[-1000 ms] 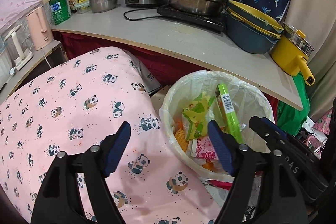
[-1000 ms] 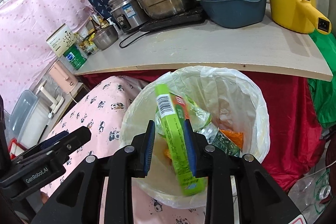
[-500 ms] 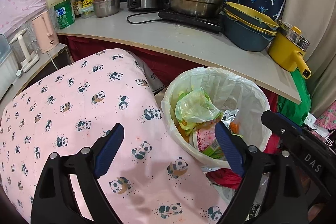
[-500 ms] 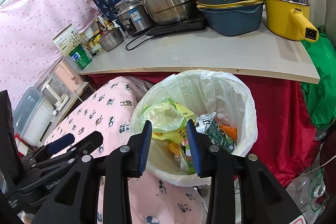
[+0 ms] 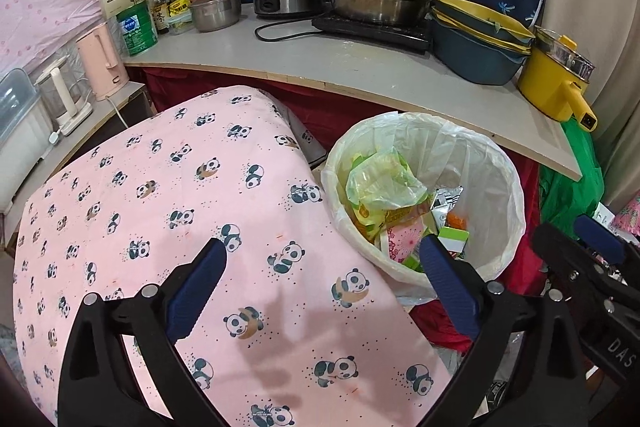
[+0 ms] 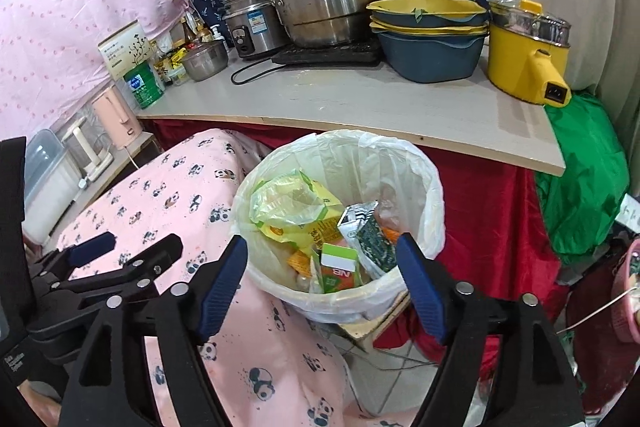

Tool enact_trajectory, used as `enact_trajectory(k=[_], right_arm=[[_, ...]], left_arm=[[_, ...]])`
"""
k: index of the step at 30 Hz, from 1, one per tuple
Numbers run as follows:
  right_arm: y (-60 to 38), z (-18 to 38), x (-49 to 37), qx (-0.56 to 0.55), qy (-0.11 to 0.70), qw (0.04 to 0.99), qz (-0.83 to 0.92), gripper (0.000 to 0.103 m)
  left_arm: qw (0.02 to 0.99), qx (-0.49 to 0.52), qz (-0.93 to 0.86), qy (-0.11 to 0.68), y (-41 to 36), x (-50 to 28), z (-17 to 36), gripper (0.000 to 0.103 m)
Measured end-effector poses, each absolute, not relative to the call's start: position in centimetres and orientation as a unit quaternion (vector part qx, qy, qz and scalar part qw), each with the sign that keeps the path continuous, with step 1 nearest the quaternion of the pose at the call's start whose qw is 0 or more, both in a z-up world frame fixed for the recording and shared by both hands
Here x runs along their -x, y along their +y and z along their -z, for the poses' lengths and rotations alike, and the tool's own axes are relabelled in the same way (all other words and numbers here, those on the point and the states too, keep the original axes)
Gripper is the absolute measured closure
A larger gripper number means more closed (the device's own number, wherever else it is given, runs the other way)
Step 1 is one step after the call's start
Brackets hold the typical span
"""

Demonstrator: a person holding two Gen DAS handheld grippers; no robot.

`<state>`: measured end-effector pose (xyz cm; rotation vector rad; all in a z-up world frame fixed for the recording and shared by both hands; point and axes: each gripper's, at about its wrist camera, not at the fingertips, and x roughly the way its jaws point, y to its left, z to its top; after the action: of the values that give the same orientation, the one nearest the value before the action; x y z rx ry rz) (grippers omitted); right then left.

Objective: Collect trash

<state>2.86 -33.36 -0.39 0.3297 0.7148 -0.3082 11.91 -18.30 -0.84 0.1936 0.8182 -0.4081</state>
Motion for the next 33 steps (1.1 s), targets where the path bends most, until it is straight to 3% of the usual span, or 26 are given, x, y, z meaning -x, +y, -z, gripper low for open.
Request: enact_trajectory(k=[4, 10, 14, 33], right_arm=[[-33.0, 0.2, -2.2, -0.144, 0.352, 0.912, 0.153, 0.019], [-32.2, 0.3, -1.7, -0.123, 0.367, 0.91, 0.148, 0.017], [-31.6, 0.1, -1.4, -0.111, 0.359, 0.914, 0.155, 0.006], [-31.4, 0.6, -0.7, -0.097, 0.358, 0.911, 0.18, 0.006]], left_arm=[[0.896, -0.095, 0.185, 0.392, -17.8, -11.5, 0.7, 0.009], [0.898, -0.098, 0.172, 0.393, -17.1, -11.1, 0.9, 0.009], [0.899, -0.095, 0.17, 0.392, -16.7, -10.7, 0.9, 0.009], [0.902, -0.087, 0.165, 0.39, -16.7, -9.3, 1.1, 0.009]])
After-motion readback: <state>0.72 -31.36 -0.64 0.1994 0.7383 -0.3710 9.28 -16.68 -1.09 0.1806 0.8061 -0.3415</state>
